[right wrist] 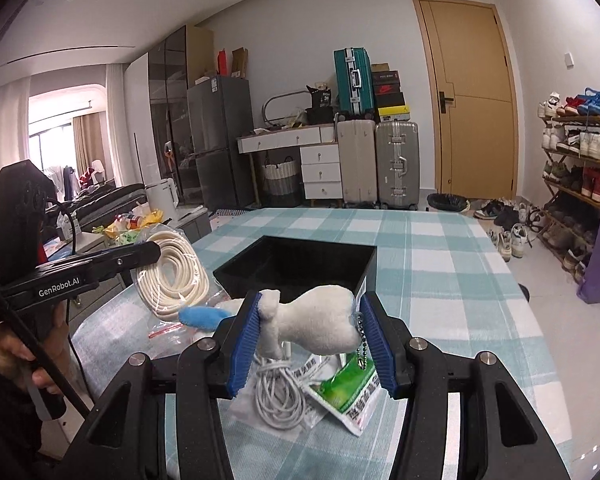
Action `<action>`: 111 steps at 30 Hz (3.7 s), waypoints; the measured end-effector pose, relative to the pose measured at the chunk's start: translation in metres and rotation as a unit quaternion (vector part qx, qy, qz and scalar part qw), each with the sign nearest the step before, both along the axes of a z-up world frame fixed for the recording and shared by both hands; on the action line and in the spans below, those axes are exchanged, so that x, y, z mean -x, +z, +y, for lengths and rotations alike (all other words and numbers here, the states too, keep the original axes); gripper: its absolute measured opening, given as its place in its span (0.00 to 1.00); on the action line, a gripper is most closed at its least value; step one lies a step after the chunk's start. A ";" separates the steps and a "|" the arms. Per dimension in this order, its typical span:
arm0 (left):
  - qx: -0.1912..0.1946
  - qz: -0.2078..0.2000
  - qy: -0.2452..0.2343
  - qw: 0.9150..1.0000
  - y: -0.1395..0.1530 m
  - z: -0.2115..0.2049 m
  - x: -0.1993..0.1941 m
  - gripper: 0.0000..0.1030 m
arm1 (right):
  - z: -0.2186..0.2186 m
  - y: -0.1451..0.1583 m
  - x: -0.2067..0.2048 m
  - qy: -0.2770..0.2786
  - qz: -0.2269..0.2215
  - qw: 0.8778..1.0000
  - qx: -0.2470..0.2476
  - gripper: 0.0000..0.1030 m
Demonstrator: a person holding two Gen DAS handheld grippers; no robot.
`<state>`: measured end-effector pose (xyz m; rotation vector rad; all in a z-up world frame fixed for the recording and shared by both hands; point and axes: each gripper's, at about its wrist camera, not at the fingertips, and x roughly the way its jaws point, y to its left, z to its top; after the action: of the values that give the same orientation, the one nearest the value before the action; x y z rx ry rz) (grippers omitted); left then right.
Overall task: Organize soft objects
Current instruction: 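Grasp the bagged white rope with the left gripper while the right gripper carries the plush toy, then lower the rope bag and plush toy into the black box and open both grippers, then withdraw both grippers from the black box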
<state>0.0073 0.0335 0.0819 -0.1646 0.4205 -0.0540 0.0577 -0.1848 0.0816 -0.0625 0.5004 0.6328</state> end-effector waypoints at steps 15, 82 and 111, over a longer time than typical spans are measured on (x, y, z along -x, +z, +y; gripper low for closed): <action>-0.013 -0.030 0.030 0.999 0.020 0.016 -0.038 0.13 | 0.015 0.038 -0.047 -0.022 -0.027 0.999 -0.005 0.49; -0.075 0.104 0.009 0.992 -0.047 -0.005 -0.148 0.20 | 0.108 -0.066 -0.160 0.052 0.006 0.984 0.170 0.51; -0.064 0.077 0.019 0.995 -0.033 0.007 -0.075 1.00 | 0.018 -0.033 -0.106 0.002 0.061 0.995 0.078 0.99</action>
<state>0.0824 0.0406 0.0486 -0.0509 0.5723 0.0226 0.1641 -0.1672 0.0489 -0.1728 0.6670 0.6026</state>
